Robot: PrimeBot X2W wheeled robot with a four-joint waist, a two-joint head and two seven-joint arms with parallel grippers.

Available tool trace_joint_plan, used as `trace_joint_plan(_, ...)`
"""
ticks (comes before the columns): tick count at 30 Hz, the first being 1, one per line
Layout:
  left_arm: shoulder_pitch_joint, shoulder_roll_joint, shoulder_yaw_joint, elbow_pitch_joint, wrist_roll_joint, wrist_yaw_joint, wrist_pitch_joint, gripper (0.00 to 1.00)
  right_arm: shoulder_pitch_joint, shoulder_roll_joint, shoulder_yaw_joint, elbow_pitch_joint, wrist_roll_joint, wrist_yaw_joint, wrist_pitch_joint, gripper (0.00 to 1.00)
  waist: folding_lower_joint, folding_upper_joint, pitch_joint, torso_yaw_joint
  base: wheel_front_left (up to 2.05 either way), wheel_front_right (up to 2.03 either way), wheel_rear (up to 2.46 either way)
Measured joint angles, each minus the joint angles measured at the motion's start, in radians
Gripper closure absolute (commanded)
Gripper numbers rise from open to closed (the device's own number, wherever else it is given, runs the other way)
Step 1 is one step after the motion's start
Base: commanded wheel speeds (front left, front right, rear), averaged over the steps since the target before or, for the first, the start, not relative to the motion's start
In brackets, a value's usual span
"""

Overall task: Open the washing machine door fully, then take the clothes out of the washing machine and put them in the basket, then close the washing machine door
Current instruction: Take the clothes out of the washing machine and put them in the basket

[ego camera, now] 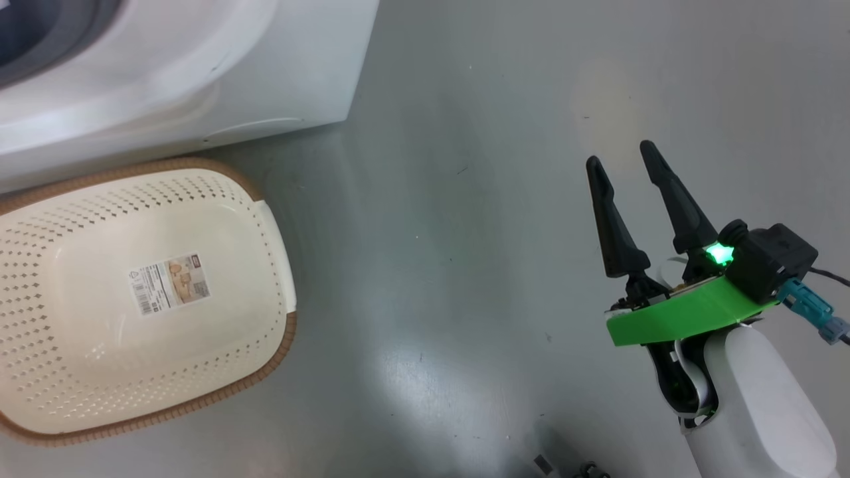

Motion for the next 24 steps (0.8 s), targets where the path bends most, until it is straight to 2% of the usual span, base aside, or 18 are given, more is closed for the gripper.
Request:
trace_joint_plan(17,0.034,-0.037,-0.052,-0.047,-0.103,0.000,-0.110,1.00,-0.009,0.000,-0.015,0.009,-0.002,0.000,0.000,0.00,0.0000,0.0000,-0.069,0.031,0.00,0.00,0.00)
trace_joint_plan(20,0.090,-0.042,0.001,-0.109,-0.121,0.000,-0.113,1.00,-0.003,0.000,-0.018,0.014,-0.005,0.000,0.000,0.00,0.0000,0.0000,-0.098,0.042,0.00,0.00,0.00)
trace_joint_plan(24,0.166,-0.044,0.094,-0.211,-0.083,0.000,-0.116,1.00,0.016,-0.001,-0.017,0.019,-0.010,0.000,0.000,0.00,0.0000,0.0000,-0.133,0.052,0.00,0.00,0.00)
